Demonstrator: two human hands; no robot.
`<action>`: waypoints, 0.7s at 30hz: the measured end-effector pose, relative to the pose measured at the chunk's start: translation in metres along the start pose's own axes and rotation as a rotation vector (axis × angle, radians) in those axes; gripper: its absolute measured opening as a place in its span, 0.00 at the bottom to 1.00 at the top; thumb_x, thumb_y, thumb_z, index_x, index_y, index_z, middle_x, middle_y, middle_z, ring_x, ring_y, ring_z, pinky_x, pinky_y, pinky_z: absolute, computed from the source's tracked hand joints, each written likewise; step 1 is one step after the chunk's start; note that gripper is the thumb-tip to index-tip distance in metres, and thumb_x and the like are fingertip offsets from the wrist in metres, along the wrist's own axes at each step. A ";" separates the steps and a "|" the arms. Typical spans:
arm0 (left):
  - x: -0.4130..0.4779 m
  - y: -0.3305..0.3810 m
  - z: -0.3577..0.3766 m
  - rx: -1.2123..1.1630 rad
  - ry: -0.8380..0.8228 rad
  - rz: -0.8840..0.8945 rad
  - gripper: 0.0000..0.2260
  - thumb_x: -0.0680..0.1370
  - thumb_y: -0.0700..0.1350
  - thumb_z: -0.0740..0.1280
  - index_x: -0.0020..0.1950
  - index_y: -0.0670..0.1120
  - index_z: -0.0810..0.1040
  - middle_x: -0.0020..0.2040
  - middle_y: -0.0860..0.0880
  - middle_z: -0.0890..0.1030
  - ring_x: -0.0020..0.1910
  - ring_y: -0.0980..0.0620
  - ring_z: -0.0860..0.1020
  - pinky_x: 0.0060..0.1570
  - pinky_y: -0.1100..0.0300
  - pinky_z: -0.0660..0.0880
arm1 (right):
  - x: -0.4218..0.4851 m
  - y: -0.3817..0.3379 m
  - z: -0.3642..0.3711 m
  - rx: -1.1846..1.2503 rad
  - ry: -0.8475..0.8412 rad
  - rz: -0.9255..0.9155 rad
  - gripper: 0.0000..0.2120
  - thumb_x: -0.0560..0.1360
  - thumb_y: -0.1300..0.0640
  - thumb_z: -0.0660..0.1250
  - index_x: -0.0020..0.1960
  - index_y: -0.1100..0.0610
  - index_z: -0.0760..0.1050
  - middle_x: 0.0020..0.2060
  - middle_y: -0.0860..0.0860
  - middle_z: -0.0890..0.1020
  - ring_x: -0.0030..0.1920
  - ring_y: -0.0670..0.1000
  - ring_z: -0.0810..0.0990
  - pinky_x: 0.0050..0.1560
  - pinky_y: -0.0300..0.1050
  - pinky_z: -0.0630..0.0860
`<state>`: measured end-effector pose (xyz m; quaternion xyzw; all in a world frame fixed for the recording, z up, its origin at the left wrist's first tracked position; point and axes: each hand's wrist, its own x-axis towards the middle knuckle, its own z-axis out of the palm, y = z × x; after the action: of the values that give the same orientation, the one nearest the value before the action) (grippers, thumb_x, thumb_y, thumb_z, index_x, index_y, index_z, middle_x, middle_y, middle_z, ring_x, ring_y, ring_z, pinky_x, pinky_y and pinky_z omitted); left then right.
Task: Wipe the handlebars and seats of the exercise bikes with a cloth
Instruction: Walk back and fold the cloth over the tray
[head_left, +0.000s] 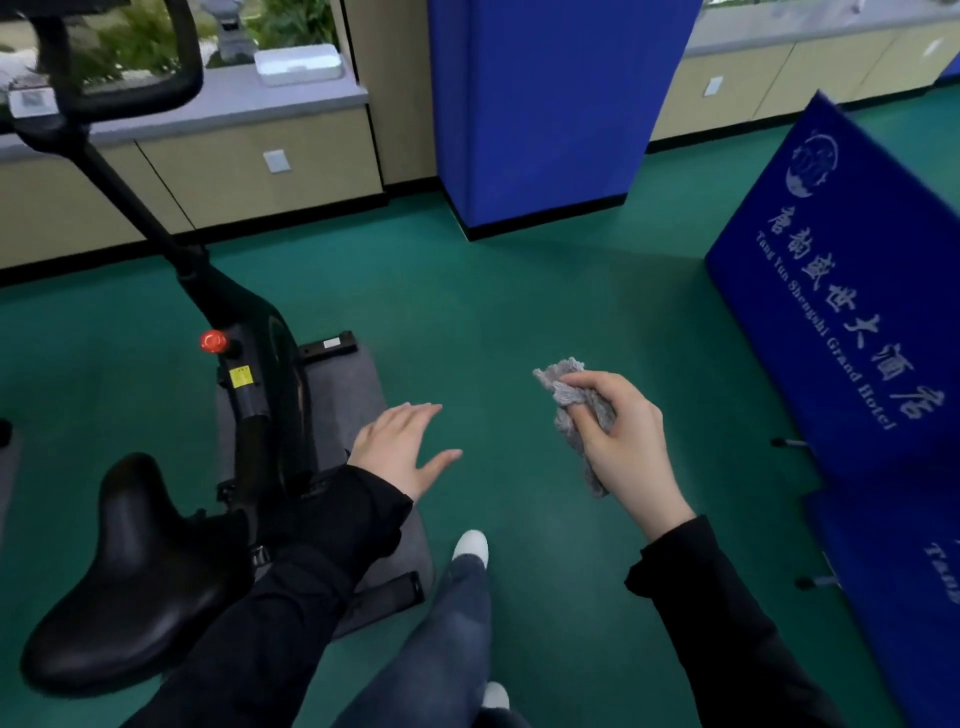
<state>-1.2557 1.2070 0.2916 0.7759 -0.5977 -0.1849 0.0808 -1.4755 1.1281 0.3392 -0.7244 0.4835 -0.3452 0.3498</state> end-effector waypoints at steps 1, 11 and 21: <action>0.014 -0.003 -0.001 -0.001 0.008 -0.011 0.29 0.77 0.62 0.59 0.74 0.51 0.60 0.74 0.52 0.63 0.74 0.53 0.57 0.69 0.54 0.55 | 0.015 0.001 0.005 -0.019 -0.019 -0.024 0.11 0.74 0.66 0.67 0.51 0.52 0.80 0.49 0.44 0.80 0.50 0.34 0.75 0.52 0.21 0.65; 0.168 -0.028 -0.027 -0.110 -0.045 -0.107 0.30 0.77 0.63 0.57 0.75 0.51 0.59 0.75 0.51 0.61 0.72 0.51 0.60 0.68 0.52 0.59 | 0.179 -0.006 0.048 -0.130 -0.144 -0.112 0.12 0.73 0.68 0.68 0.52 0.55 0.80 0.50 0.45 0.81 0.51 0.37 0.75 0.54 0.21 0.65; 0.262 -0.058 -0.061 -0.032 0.031 -0.227 0.29 0.77 0.64 0.56 0.74 0.51 0.60 0.72 0.50 0.66 0.72 0.51 0.61 0.69 0.53 0.57 | 0.298 -0.006 0.086 -0.082 -0.237 -0.156 0.12 0.72 0.68 0.67 0.52 0.56 0.81 0.49 0.46 0.80 0.50 0.36 0.74 0.53 0.21 0.64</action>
<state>-1.1236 0.9663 0.2774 0.8400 -0.5017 -0.1904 0.0810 -1.3131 0.8637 0.3477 -0.8091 0.3947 -0.2634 0.3466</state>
